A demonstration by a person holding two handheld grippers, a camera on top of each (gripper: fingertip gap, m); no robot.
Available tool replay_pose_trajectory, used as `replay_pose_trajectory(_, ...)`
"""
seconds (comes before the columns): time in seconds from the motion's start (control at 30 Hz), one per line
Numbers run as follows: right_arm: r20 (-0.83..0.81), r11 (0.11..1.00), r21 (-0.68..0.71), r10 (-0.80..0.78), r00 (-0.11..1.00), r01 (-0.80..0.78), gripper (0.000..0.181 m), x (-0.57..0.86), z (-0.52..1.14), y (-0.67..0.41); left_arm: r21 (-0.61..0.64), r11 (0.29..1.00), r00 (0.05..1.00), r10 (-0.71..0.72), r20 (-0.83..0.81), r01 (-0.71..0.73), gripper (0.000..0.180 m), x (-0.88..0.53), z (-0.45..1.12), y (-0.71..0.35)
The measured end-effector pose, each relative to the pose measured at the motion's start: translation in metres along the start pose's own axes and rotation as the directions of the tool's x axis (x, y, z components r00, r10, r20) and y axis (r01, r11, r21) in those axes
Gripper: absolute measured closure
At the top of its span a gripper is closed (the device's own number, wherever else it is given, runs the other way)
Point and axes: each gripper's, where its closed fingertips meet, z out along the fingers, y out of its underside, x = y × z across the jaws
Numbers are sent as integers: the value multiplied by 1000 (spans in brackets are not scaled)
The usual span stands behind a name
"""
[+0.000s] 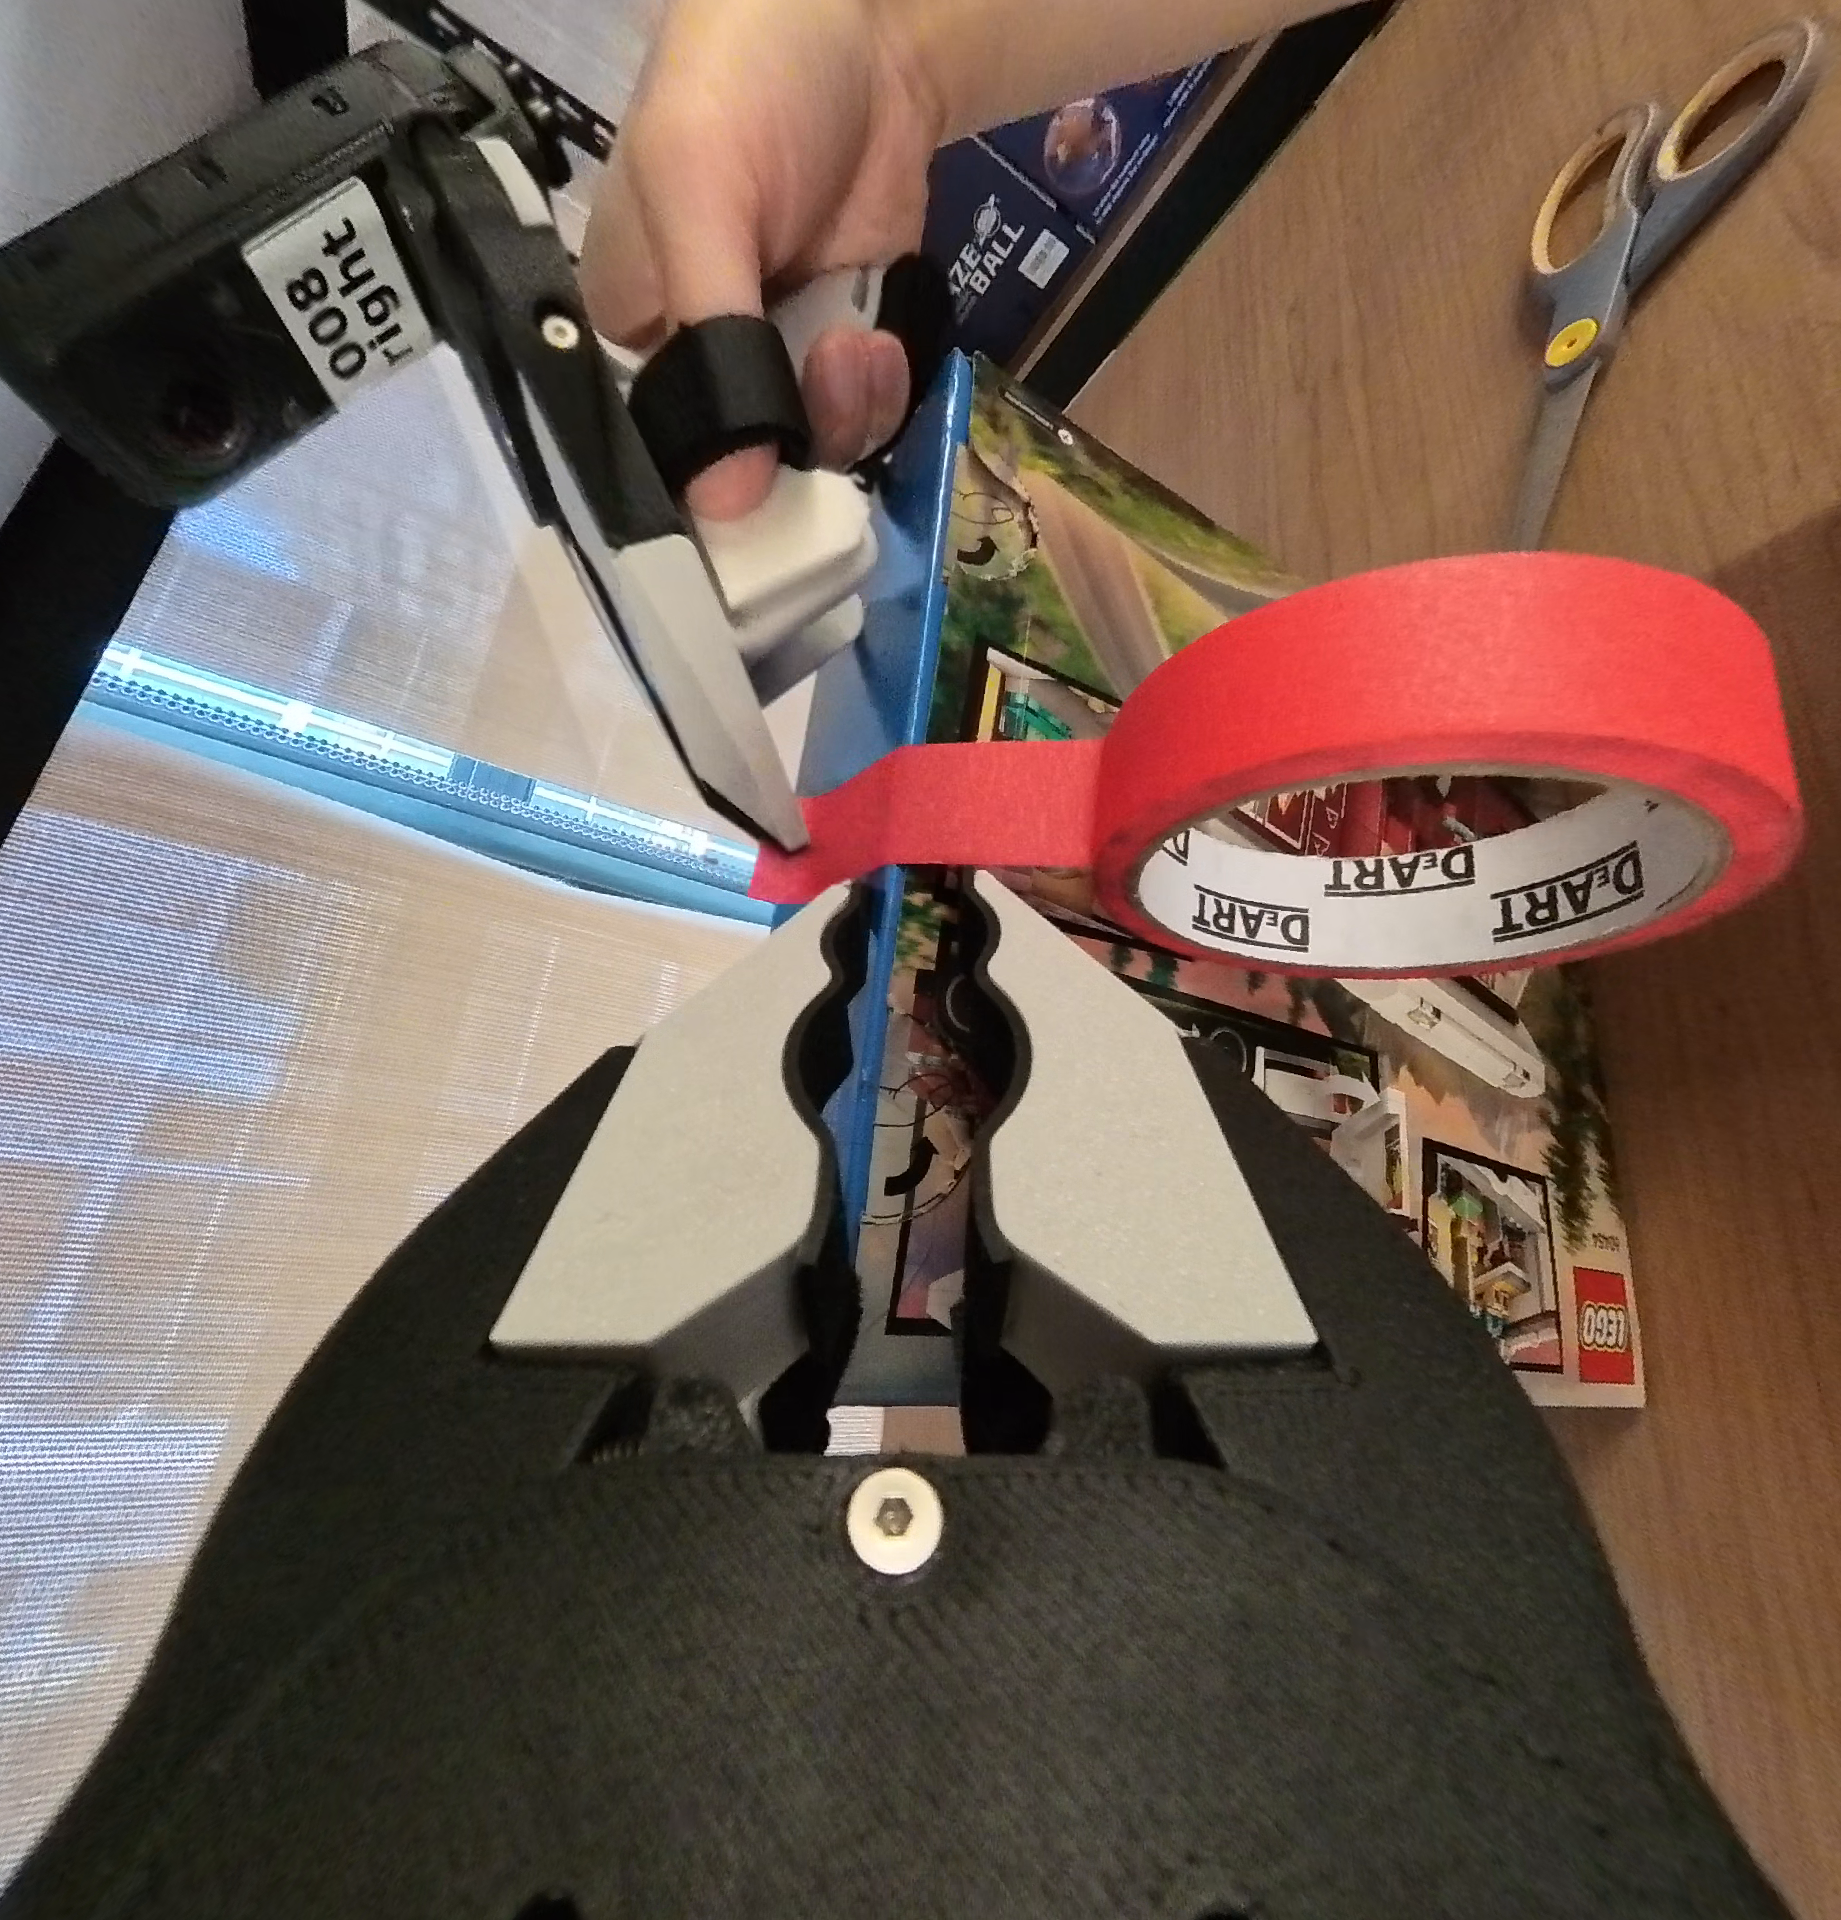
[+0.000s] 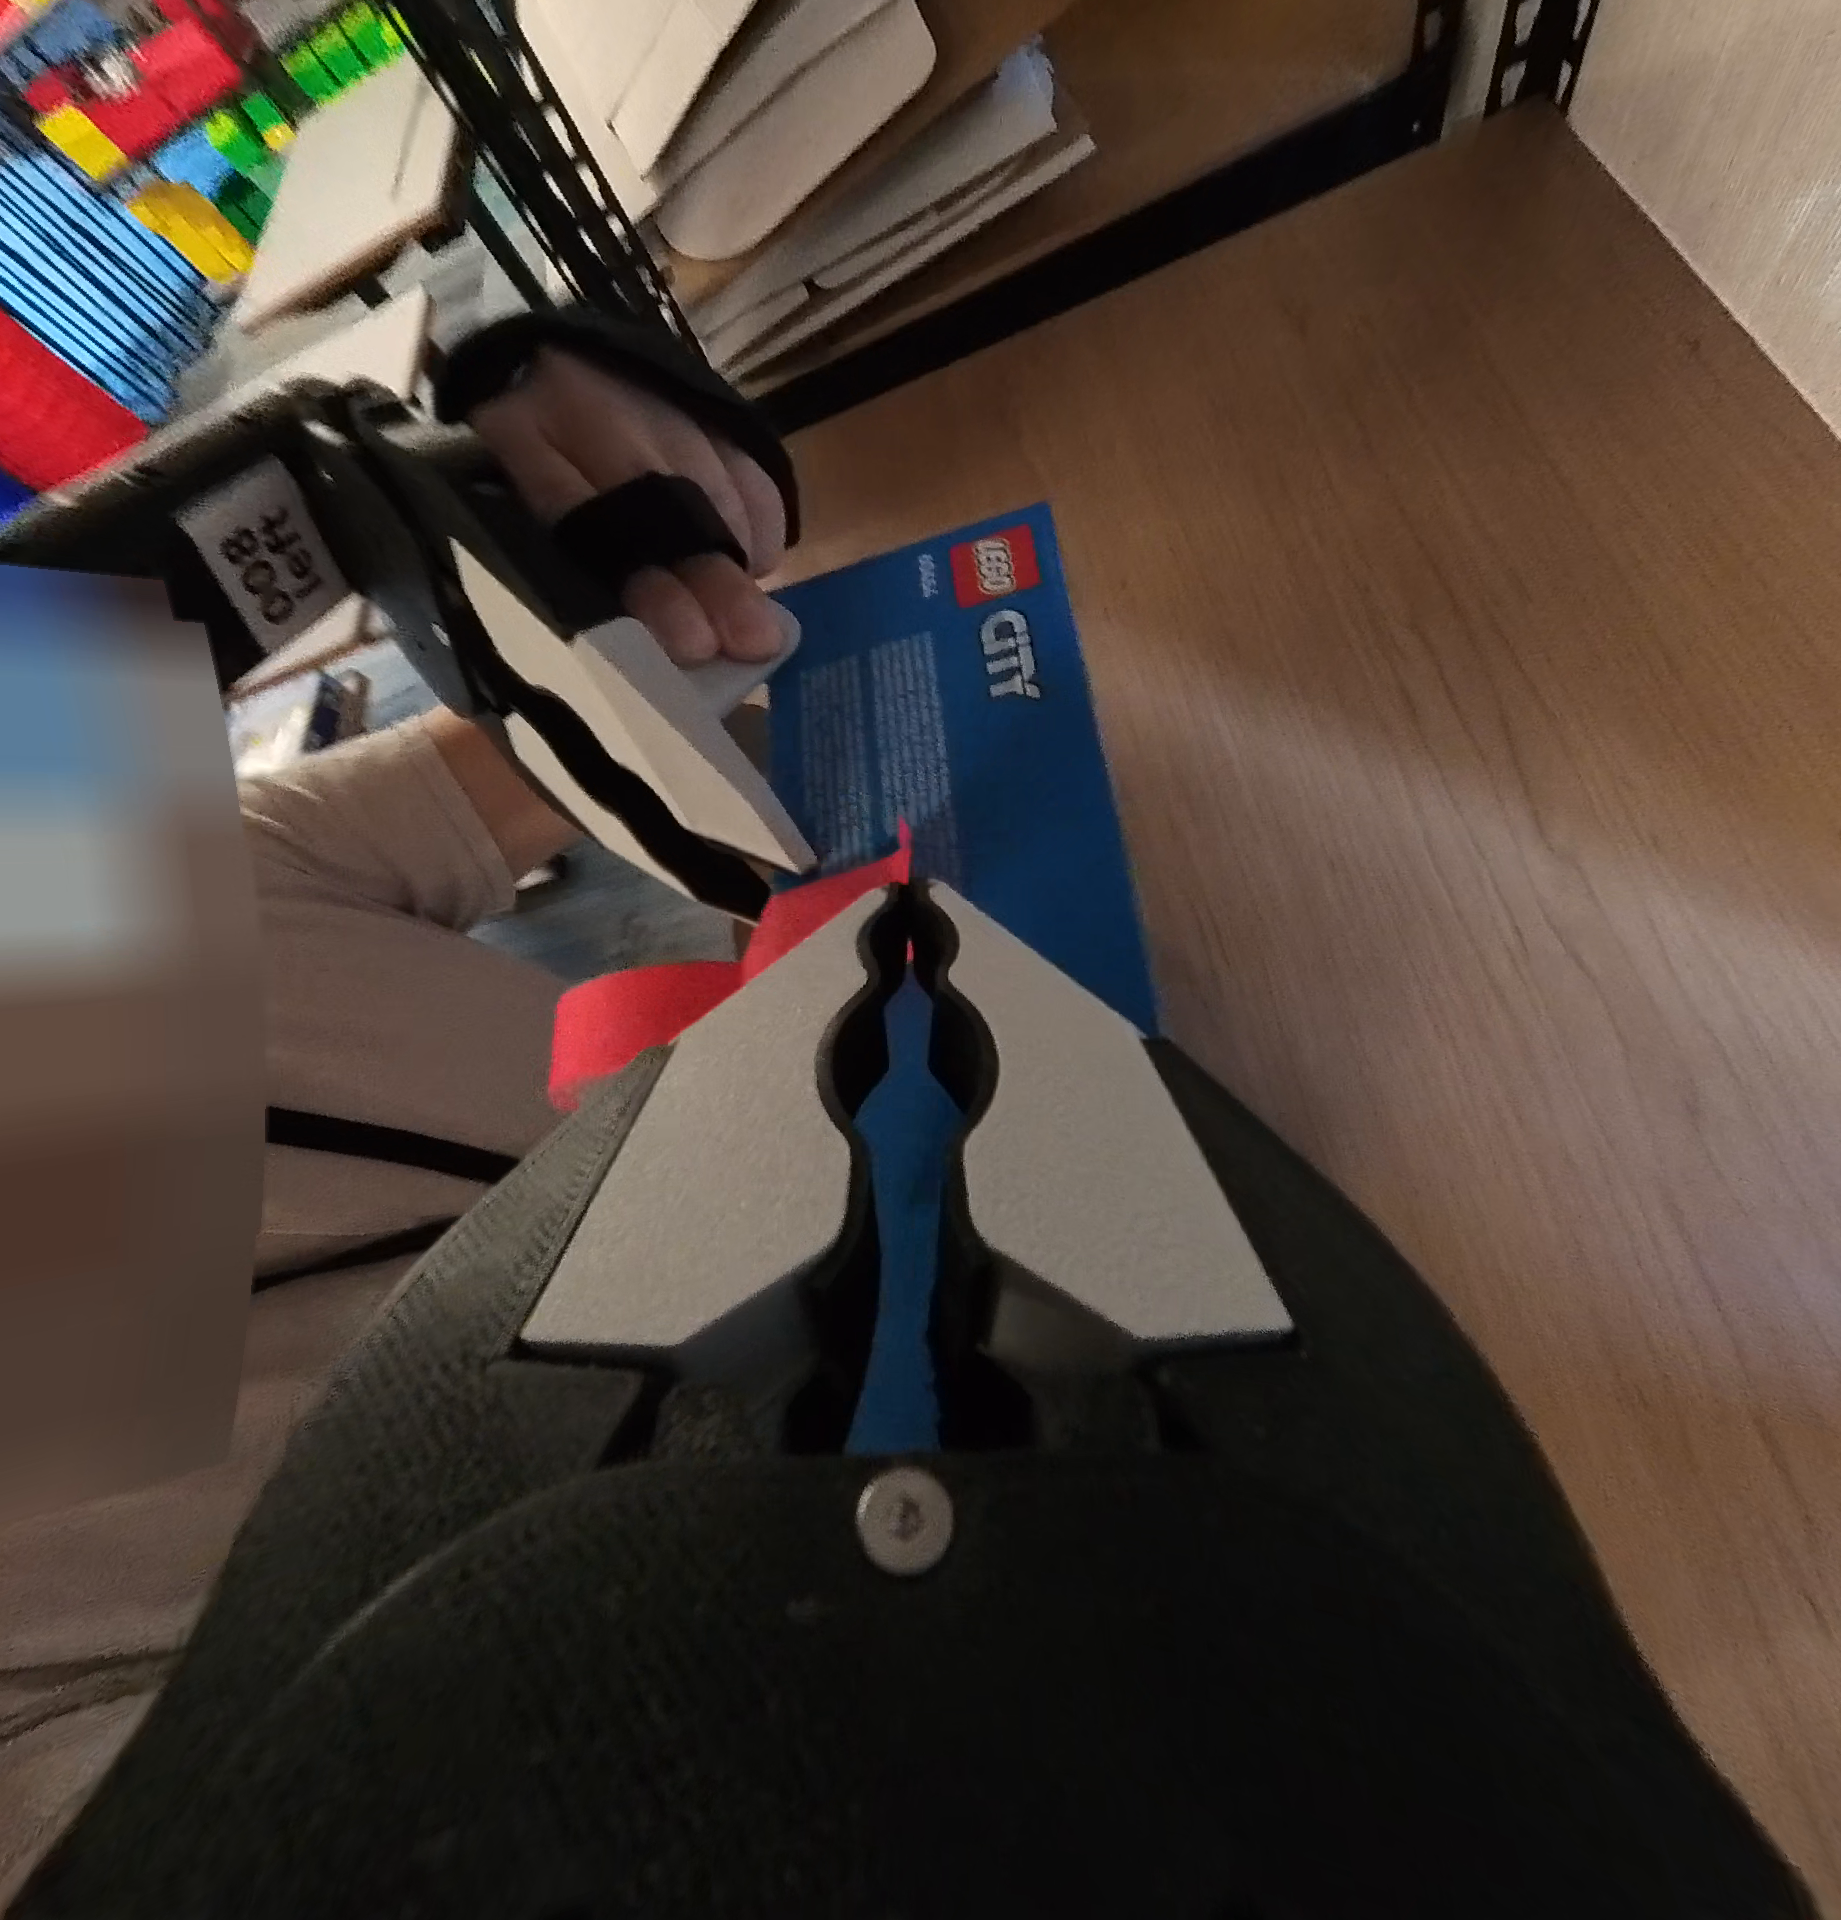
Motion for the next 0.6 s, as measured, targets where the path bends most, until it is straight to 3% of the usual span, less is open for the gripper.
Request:
replay_pose_trajectory(0.3,-251,939,-156,-336,908,305,177,6,3,5,-2,1000,1000,12,16,-12,165,0,0,0)
replay_pose_trajectory(0.6,-277,904,-206,-422,863,375,174,7,3,4,-15,1000,1000,13,23,-12,165,0,0,0)
